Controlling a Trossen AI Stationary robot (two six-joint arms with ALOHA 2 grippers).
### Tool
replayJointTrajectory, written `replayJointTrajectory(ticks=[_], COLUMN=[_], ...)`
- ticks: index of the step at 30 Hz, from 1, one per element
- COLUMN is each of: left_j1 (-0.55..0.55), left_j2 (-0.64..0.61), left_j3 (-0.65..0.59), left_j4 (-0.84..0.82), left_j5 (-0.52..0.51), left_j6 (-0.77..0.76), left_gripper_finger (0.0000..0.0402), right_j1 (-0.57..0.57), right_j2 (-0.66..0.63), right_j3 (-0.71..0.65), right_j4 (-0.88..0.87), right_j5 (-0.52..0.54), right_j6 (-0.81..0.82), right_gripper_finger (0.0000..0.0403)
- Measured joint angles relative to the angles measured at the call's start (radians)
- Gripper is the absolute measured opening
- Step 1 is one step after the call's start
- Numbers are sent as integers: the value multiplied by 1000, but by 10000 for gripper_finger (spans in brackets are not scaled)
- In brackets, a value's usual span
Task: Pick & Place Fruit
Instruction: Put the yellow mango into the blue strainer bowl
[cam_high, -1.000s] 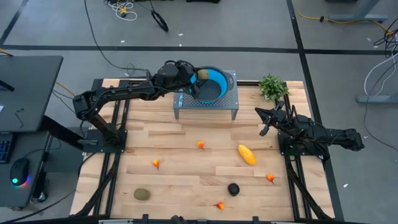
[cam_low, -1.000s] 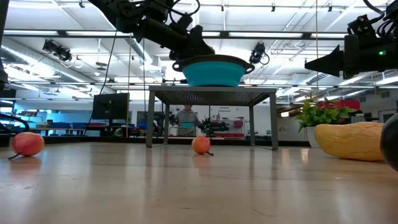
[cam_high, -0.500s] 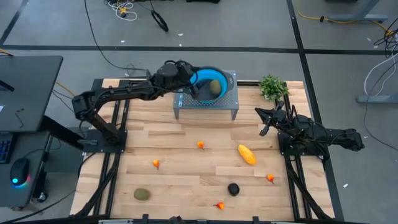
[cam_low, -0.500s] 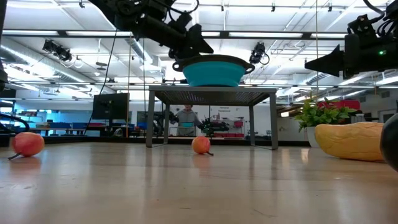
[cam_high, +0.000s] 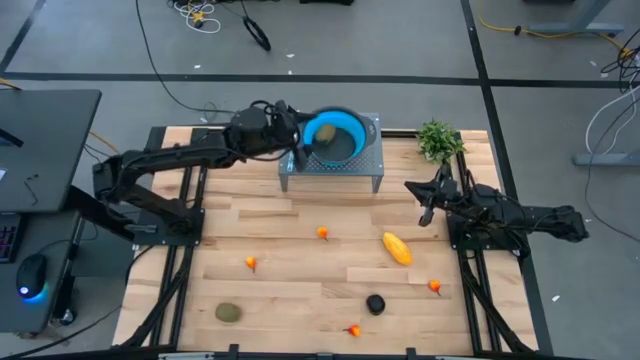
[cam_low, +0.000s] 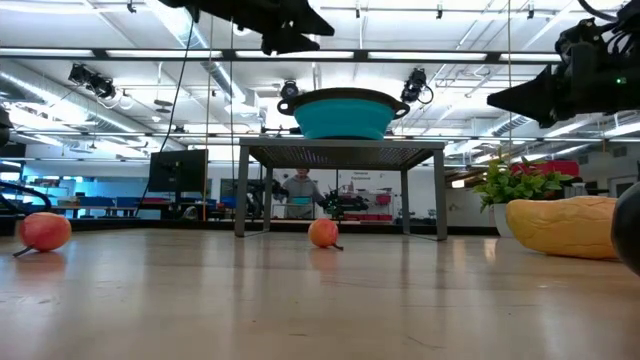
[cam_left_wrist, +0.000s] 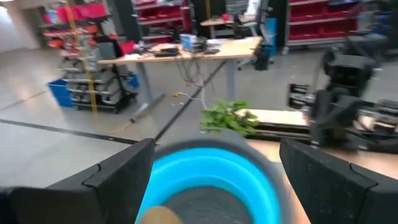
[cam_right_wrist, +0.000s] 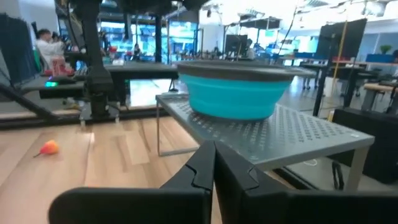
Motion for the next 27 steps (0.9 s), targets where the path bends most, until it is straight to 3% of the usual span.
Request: replayJointTrajectory(ticks=[7,12,21,27], left_j1=[-52,-72,-72,-73], left_j2=[-1,-9,-16,-28], left_j3=[-139,-222,-234,-234], left_j4=[207,288,397,350], left_j5=[25,-17,-27,-1], left_j6=[-80,-83,-63,-59], left_gripper_finger=[357,357,357,357], right_j1=[0,0,3,48], right_j2=[147,283,539,657], right_j3=[102,179,319,414], right_j4=[5,-25,-89,-179], right_j5=[-66,-97,-217,-290], right_j6=[38,55,120,190], right_gripper_finger=[26,26,31,71])
